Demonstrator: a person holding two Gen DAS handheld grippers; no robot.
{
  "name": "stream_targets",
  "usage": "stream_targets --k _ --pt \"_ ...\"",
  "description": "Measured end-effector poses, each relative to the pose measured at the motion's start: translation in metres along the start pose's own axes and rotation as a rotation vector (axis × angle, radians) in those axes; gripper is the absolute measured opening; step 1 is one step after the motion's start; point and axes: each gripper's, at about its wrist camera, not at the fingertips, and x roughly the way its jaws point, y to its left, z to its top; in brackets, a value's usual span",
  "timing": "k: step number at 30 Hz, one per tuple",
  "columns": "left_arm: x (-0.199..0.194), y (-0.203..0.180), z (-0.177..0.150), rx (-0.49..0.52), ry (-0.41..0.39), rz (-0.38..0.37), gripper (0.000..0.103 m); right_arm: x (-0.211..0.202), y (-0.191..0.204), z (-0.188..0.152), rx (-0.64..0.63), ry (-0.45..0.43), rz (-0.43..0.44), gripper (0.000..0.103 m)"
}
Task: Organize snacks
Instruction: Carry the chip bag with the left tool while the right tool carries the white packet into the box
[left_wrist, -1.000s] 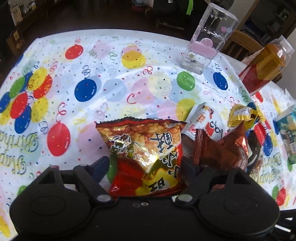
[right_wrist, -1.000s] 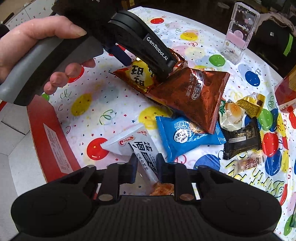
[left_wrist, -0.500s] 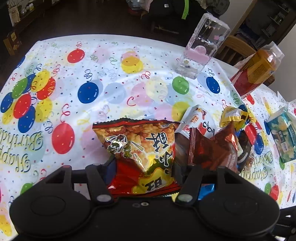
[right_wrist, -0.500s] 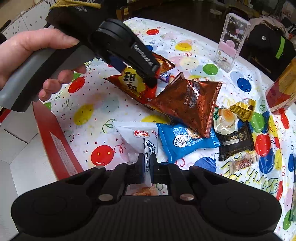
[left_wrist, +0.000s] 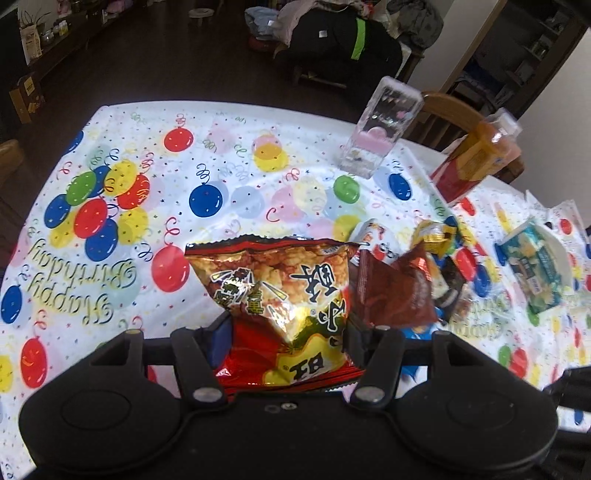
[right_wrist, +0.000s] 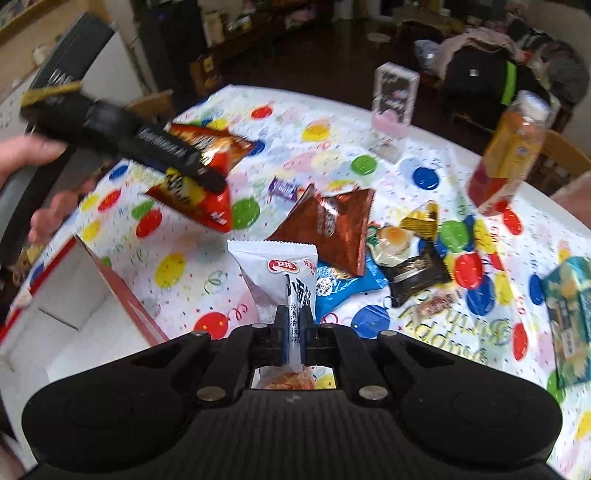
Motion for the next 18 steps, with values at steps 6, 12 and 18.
stream_targets --k 6,12,18 --pt "-0.044 0.001 -0.014 0.036 -0.026 -0.048 0.059 -0.039 0.014 -0.001 0.071 -0.037 -0.017 0.006" --pt "-0.079 0.002 -0.036 0.072 -0.033 -0.071 0.059 -0.066 0.034 -0.011 0.128 -0.061 -0.011 0.006" --pt "-0.103 0.002 -0.065 0.112 -0.019 -0.104 0.059 -0.08 0.056 -0.032 0.193 -0.056 0.015 0.006"
